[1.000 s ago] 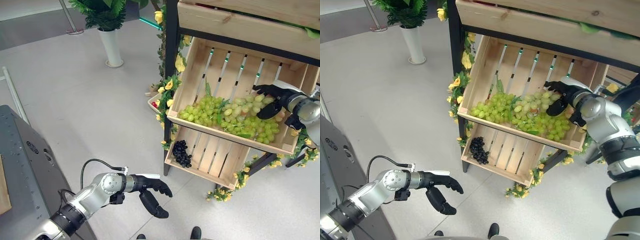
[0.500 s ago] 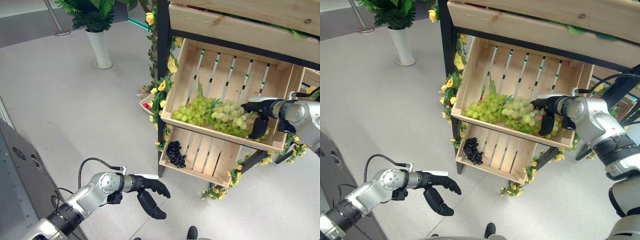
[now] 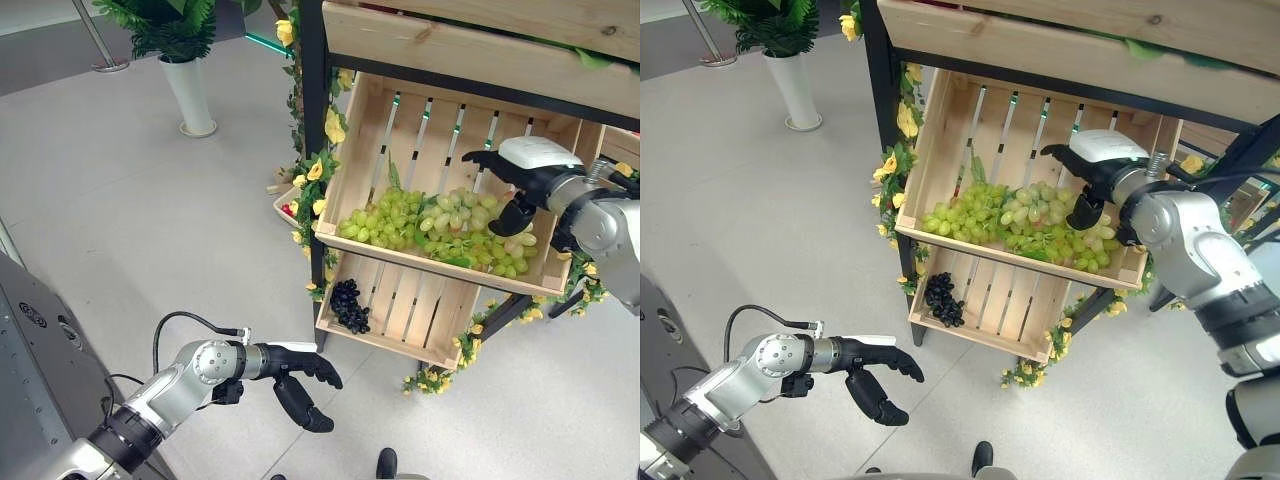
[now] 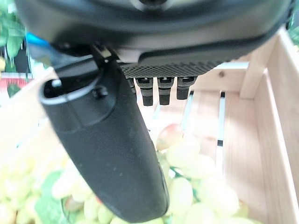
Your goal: Pick up the fruits from the basket on one side to the basket on the other side
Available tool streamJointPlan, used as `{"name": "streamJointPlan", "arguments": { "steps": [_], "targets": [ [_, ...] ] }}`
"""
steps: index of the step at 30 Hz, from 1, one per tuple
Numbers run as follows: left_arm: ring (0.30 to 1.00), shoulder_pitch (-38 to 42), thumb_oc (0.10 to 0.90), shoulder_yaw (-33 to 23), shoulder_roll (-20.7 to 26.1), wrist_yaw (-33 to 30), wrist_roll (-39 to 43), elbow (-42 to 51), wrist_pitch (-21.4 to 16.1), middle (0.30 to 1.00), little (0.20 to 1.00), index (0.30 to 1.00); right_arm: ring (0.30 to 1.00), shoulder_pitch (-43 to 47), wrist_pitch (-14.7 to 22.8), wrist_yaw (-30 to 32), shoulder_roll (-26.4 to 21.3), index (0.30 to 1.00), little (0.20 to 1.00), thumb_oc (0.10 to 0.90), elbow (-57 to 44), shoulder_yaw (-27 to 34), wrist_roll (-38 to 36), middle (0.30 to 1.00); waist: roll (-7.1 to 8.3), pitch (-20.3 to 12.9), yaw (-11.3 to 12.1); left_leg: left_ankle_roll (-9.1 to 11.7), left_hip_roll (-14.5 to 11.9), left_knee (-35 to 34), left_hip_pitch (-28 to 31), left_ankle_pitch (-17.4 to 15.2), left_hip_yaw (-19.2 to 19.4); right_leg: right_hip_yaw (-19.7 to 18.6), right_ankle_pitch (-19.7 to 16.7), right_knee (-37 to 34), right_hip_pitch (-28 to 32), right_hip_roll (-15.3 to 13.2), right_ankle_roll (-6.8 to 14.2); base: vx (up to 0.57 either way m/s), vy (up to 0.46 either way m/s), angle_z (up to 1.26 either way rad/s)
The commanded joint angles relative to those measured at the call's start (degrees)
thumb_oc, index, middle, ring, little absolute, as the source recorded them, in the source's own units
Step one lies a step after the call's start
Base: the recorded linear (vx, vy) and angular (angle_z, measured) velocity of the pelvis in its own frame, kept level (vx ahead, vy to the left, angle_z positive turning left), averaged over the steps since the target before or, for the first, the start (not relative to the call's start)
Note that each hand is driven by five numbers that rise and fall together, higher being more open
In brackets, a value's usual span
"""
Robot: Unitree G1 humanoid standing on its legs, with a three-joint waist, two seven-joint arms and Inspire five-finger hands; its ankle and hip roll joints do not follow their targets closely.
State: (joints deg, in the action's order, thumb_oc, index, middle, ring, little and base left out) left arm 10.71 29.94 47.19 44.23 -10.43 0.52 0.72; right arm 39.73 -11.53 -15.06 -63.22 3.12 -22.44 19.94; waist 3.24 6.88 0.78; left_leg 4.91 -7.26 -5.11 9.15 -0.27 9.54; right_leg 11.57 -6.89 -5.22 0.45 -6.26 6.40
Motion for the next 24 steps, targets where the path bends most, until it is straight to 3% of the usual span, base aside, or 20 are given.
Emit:
{"name": "streamJointPlan", "arguments": {
  "steps": [1, 3, 5, 7, 9, 13, 18, 24],
  "targets": [
    [0.900, 1.82, 0.800, -2.76, 1.50, -2.45, 3.29, 4.80, -1.87, 0.900, 0.900, 0.900, 0.900, 4.61, -2.83, 6.93, -5.61, 0.900, 0.900, 0.800, -2.20, 6.36, 2.99, 0.900, -0.27, -3.22, -0.25, -1.88, 2.25, 0.11, -2.38, -1.61, -0.71, -1.56, 4.57, 0.22, 5.43, -1.76, 3.98, 0.00, 0.000, 0.00],
    [0.900, 1.71, 0.800, -3.19, 1.35, -2.17, 3.29, 5.56, -1.09, 0.900, 0.900, 0.900, 0.900, 0.53, -3.31, 6.44, -4.36, 0.900, 0.900, 0.800, -6.39, 10.04, 1.67, 0.900, -0.48, -3.05, -0.42, -1.93, 2.28, 0.11, -2.22, -1.76, -0.65, -1.60, 4.64, 0.25, 5.58, -1.88, 4.05, 0.00, 0.000, 0.00],
    [0.900, 2.04, 0.800, -2.99, 0.86, -2.84, 3.03, 4.99, -0.85, 0.900, 0.900, 0.900, 0.900, -2.58, -5.04, 2.44, -2.42, 0.900, 0.900, 0.800, -10.79, 12.40, -8.44, 0.900, -0.64, -2.80, -0.75, -2.02, 2.35, 0.11, -2.11, -1.86, -0.49, -1.74, 4.61, 0.26, 5.55, -2.02, 4.03, -0.01, 0.037, -0.01],
    [0.900, 2.28, 0.800, -2.87, 0.59, -3.05, 3.07, 4.52, -0.89, 0.900, 0.900, 0.900, 0.900, -4.51, -5.48, 1.38, -1.51, 0.900, 0.900, 0.800, -12.20, 13.29, -13.00, 0.900, -0.62, -2.71, -0.81, -2.04, 2.39, 0.11, -2.05, -1.92, -0.46, -1.71, 4.64, 0.26, 5.61, -2.10, 4.01, -0.01, 0.016, 0.00],
    [0.900, 2.97, 0.800, -2.30, -0.13, -3.98, 3.32, 2.94, -1.05, 0.900, 0.900, 0.900, 0.900, -7.90, -3.61, -1.51, 1.25, 0.900, 0.900, 0.800, -13.46, 13.37, -21.08, 0.900, -0.62, -2.61, -1.11, -2.05, 2.44, 0.11, -1.93, -2.08, -0.27, -1.57, 4.61, 0.26, 5.63, -2.28, 3.95, -0.01, 0.039, 0.00],
    [0.900, 3.47, 0.800, -1.47, -0.82, -5.43, 2.81, 0.81, -2.14, 0.900, 0.900, 0.900, 0.900, -10.20, -0.75, -2.74, 3.35, 0.900, 0.900, 0.800, -13.79, 12.84, -28.50, 0.900, -0.53, -2.47, -1.09, -2.11, 2.58, 0.11, -1.91, -2.16, -0.25, -1.26, 4.48, 0.27, 5.65, -2.57, 3.98, -0.01, 0.041, -0.01],
    [0.900, 3.30, 0.800, -1.01, -2.44, -7.95, 2.35, -2.44, -4.69, 0.900, 0.900, 0.900, 0.900, -12.45, 2.77, -6.31, 8.50, 0.900, 0.900, 0.800, -13.85, 12.36, -42.88, 0.900, -0.52, -2.74, -0.68, -2.24, 3.24, 0.11, -2.26, -2.43, -0.68, -0.35, 4.26, 0.25, 5.48, -3.39, 4.30, -0.01, 0.067, -0.01],
    [0.900, 1.71, 0.800, -2.96, -4.37, -12.42, 2.56, -3.61, -6.38, 0.900, 0.900, 0.900, 0.900, -17.96, 6.67, -9.07, 14.75, 0.900, 0.900, 0.800, -16.52, 14.61, -52.57, 0.900, -0.77, -2.96, -0.08, -2.54, 3.98, 0.11, -2.83, -2.65, -1.29, 0.61, 3.99, 0.50, 5.08, -4.43, 4.79, -0.01, 0.067, 0.01]
  ]
}}
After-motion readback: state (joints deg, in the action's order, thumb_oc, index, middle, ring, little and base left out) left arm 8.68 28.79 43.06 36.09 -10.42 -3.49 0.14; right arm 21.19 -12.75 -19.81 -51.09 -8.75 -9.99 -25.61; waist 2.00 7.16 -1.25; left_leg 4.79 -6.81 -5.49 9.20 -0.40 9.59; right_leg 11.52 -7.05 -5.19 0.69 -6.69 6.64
